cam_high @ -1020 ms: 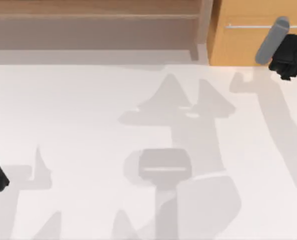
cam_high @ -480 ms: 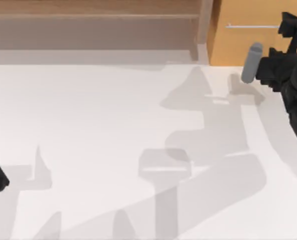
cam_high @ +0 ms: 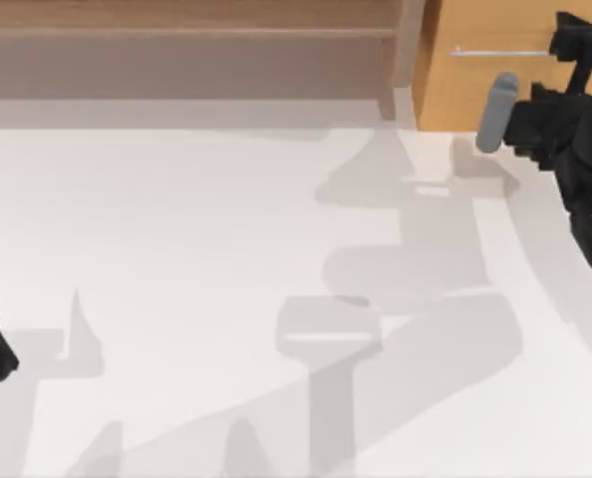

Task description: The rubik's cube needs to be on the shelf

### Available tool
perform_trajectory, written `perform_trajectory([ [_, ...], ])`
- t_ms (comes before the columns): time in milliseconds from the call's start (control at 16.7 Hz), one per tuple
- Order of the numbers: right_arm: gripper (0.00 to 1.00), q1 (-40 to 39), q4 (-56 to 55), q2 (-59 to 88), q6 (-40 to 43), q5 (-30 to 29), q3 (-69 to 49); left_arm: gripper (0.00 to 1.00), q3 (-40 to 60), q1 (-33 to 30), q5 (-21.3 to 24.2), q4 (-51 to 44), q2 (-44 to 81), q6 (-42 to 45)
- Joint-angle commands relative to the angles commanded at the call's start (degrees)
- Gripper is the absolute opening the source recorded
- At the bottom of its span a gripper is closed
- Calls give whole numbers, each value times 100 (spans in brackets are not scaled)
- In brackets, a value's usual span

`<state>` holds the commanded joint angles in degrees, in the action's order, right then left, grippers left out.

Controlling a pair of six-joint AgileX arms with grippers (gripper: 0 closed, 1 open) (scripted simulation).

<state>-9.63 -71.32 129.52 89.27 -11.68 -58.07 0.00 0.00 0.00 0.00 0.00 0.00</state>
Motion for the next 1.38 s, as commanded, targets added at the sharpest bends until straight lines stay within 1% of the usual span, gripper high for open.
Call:
perform_trajectory([
  [180,100,23,141,121,2,20,-262,100,0,0,0,0,0,0],
  [420,100,24,147,126,2,21,-273,100,0,0,0,0,0,0],
  [1200,2,24,147,126,2,21,-273,100,0,0,0,0,0,0],
  [1260,0,24,147,126,2,21,-273,100,0,0,0,0,0,0],
  [1380,0,24,147,126,2,21,-273,100,0,0,0,0,0,0],
])
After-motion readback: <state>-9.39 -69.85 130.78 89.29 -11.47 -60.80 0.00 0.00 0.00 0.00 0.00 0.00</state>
